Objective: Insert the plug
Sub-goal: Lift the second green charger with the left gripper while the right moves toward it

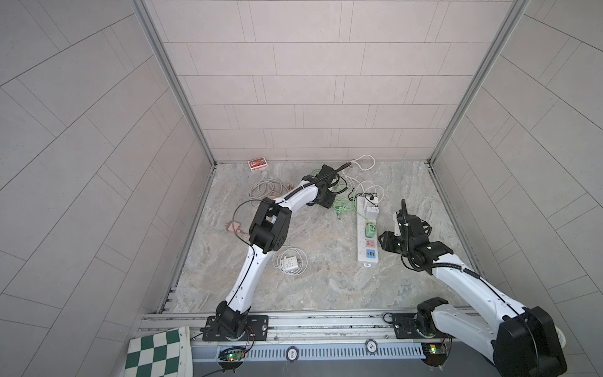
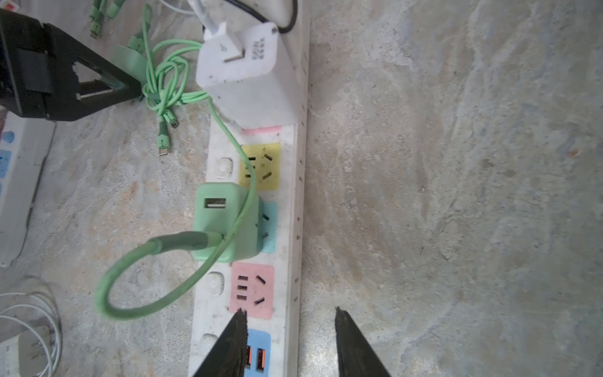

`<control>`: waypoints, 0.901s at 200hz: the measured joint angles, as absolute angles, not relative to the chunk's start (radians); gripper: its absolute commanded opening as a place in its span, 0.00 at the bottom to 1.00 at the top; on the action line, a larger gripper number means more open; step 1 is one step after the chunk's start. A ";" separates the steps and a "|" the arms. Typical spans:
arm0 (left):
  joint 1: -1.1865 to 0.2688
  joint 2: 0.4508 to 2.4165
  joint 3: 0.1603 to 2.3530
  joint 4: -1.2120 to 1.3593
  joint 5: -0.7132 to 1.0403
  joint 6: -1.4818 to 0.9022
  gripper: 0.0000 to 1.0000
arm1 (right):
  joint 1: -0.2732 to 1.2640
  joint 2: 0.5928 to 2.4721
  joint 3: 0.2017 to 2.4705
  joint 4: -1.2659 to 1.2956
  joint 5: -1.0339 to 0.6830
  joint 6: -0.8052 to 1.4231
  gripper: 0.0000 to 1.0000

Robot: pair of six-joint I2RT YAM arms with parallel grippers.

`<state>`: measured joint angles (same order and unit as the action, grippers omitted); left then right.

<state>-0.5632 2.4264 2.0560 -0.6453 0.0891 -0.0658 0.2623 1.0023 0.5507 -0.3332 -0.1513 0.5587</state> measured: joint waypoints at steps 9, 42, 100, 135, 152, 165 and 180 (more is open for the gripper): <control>-0.563 2.402 2.022 -0.641 0.086 -0.060 0.36 | 0.262 0.991 0.553 -0.342 -0.173 0.553 0.44; -0.551 2.195 1.803 -0.634 0.063 -0.052 0.36 | 0.268 0.946 0.572 -0.381 -0.266 0.545 0.45; -0.543 1.770 1.377 -0.416 0.105 -0.076 0.33 | 0.329 0.932 0.616 -0.272 -0.421 0.643 0.43; -0.543 1.635 1.111 -0.258 0.206 -0.092 0.33 | 0.371 1.044 0.643 -0.125 -0.496 0.738 0.42; -0.552 1.590 1.037 -0.210 0.242 -0.089 0.34 | 0.409 1.125 0.697 -0.081 -0.519 0.762 0.41; -0.564 1.557 0.999 -0.172 0.263 -0.081 0.33 | 0.436 1.190 0.741 -0.041 -0.543 0.780 0.41; -0.578 1.519 0.962 -0.121 0.294 -0.069 0.33 | 0.463 1.266 0.786 0.003 -0.567 0.801 0.40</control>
<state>-0.5781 1.5188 0.9615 -0.1215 0.2935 -0.0689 0.4625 1.2655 0.7864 0.0032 -0.5667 0.8013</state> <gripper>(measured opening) 0.443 0.409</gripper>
